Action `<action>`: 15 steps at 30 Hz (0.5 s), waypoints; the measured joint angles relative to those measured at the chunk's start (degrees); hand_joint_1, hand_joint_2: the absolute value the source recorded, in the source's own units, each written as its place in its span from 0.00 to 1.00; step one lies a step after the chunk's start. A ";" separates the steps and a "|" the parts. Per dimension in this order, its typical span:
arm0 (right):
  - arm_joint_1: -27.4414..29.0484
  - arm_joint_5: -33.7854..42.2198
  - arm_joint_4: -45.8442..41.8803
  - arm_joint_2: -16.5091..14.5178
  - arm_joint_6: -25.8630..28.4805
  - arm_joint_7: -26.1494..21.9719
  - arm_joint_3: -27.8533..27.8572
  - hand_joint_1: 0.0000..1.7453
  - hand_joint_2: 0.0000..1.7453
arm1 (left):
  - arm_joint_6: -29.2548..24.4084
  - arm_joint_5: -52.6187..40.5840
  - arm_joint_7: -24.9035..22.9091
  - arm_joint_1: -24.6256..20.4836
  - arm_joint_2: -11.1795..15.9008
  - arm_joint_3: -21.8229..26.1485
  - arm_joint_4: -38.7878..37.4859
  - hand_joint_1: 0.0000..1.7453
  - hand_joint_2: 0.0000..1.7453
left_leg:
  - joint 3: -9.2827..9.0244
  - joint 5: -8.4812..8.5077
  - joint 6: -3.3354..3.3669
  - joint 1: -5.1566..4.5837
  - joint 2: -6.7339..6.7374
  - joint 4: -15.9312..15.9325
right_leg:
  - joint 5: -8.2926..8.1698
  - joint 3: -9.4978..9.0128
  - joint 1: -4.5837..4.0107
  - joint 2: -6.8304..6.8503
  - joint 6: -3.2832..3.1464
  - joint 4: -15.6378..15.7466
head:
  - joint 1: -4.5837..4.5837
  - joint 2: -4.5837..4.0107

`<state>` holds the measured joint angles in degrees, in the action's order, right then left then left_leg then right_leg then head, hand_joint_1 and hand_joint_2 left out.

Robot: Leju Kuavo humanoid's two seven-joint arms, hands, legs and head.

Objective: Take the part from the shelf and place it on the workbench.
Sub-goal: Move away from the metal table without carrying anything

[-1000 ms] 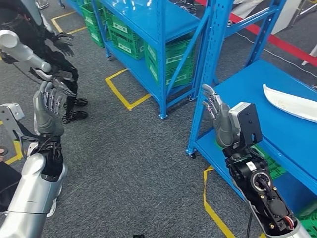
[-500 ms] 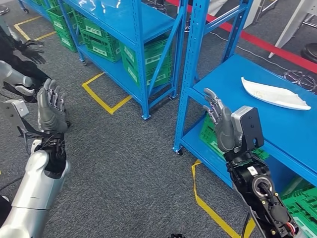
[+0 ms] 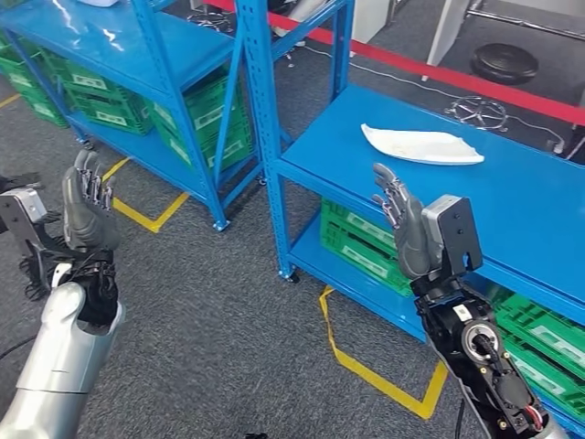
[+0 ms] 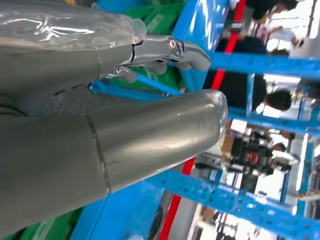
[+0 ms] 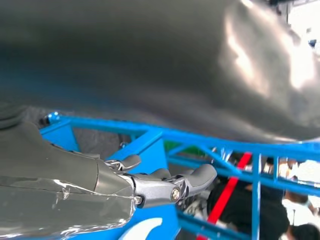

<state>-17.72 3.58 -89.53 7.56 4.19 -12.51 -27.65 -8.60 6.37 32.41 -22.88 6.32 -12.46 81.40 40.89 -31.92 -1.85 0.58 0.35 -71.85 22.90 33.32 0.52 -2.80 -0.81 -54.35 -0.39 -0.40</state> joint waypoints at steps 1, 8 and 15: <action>0.04 -0.03 0.00 0.00 0.01 -0.02 0.00 0.00 0.00 | 0.02 -0.01 0.01 0.07 0.02 0.00 -0.04 0.00 0.00 | -0.66 1.56 0.14 0.00 -0.12 1.86 | -0.03 -0.02 0.00 -0.79 0.02 -0.02 | -0.18 -0.01; 0.04 -0.24 0.00 -0.01 -0.15 -0.22 0.04 0.00 0.00 | -0.39 -0.04 0.15 0.10 0.01 0.00 -0.07 0.00 0.00 | -7.79 8.10 1.47 0.24 -3.22 17.35 | -0.35 0.93 0.21 -5.10 1.67 -0.13 | -0.40 -0.01; 0.17 -0.30 0.08 -0.02 -0.25 -0.23 0.09 0.00 0.00 | -0.41 -0.14 0.24 0.37 -0.01 0.00 -0.07 0.00 0.00 | -8.48 8.12 2.79 0.16 1.65 18.09 | 7.55 8.90 0.22 2.42 2.86 -17.82 | 1.65 -0.01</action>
<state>-17.55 3.28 -89.45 7.54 3.93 -12.75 -27.56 -9.01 6.23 32.65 -22.51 6.32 -12.46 81.33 32.41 -23.81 0.94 0.75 2.01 -53.76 30.45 42.22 0.74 -0.38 2.05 -72.17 1.25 -0.40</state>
